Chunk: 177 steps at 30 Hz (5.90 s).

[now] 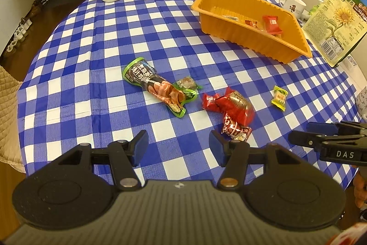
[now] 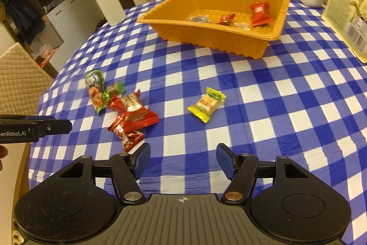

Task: Organize snacks
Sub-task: 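Move both tools back toward the remaining snacks on the tablecloth, then grasp the red date candy with the right tool, then grasp the small red candy with the left tool while the right tool holds the date candy, then carry both red candies with both tools over the orange tray, then open both tools to drop the red candies into the tray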

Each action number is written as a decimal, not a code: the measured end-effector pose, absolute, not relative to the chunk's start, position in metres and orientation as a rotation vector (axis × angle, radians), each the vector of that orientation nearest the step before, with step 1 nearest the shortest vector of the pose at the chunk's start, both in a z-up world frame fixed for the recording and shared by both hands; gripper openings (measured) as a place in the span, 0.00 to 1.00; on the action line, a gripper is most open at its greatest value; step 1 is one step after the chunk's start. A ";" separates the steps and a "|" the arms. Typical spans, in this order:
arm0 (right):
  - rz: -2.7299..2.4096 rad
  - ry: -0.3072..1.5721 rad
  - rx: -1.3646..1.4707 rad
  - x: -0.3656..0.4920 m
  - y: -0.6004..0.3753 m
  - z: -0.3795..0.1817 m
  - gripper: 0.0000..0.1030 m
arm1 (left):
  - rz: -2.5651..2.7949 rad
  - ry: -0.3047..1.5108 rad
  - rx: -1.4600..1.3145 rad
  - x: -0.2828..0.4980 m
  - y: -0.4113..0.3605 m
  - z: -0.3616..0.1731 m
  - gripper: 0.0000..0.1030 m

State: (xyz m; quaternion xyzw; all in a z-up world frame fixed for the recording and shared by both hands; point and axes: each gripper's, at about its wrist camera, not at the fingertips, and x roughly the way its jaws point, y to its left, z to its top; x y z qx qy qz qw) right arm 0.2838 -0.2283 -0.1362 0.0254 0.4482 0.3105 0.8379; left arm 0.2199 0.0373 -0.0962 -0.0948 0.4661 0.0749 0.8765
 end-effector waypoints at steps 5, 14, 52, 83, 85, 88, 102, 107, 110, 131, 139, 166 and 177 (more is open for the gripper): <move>0.708 0.925 0.010 0.280 -0.213 -0.136 0.62 | 0.158 0.973 -0.195 0.218 0.038 -0.097 0.54; 0.785 0.871 -0.044 0.289 -0.179 -0.131 0.56 | 0.178 0.972 -0.200 0.217 0.046 -0.098 0.53; 0.784 0.884 -0.056 0.325 -0.161 -0.140 0.25 | 0.118 0.984 -0.196 0.248 0.051 -0.112 0.53; 0.603 0.937 0.151 0.324 -0.253 -0.131 0.25 | -0.104 0.940 0.316 0.303 -0.018 -0.146 0.34; 0.602 0.936 0.151 0.324 -0.253 -0.131 0.25 | -0.108 0.943 0.306 0.303 -0.019 -0.147 0.33; 0.598 0.938 0.152 0.325 -0.255 -0.132 0.26 | -0.114 0.954 0.285 0.303 -0.019 -0.147 0.29; 0.598 0.933 0.156 0.329 -0.262 -0.131 0.25 | -0.087 0.987 0.143 0.305 -0.009 -0.145 0.16; 0.602 0.922 0.154 0.332 -0.263 -0.128 0.25 | -0.071 0.977 0.099 0.305 -0.003 -0.136 0.15; 0.605 0.914 0.155 0.333 -0.263 -0.126 0.25 | -0.066 0.953 0.084 0.305 0.000 -0.126 0.15; 0.620 0.744 0.153 0.406 -0.249 -0.075 0.26 | -0.044 0.769 0.015 0.365 0.010 -0.059 0.15; 0.603 0.744 0.119 0.448 -0.235 -0.076 0.26 | -0.047 0.745 0.007 0.391 0.012 -0.054 0.15; 0.521 0.789 0.174 0.504 -0.240 -0.094 0.37 | -0.076 0.756 0.016 0.453 0.016 -0.060 0.16; 0.477 0.774 0.194 0.514 -0.257 -0.091 0.37 | -0.111 0.768 0.081 0.515 0.003 -0.070 0.16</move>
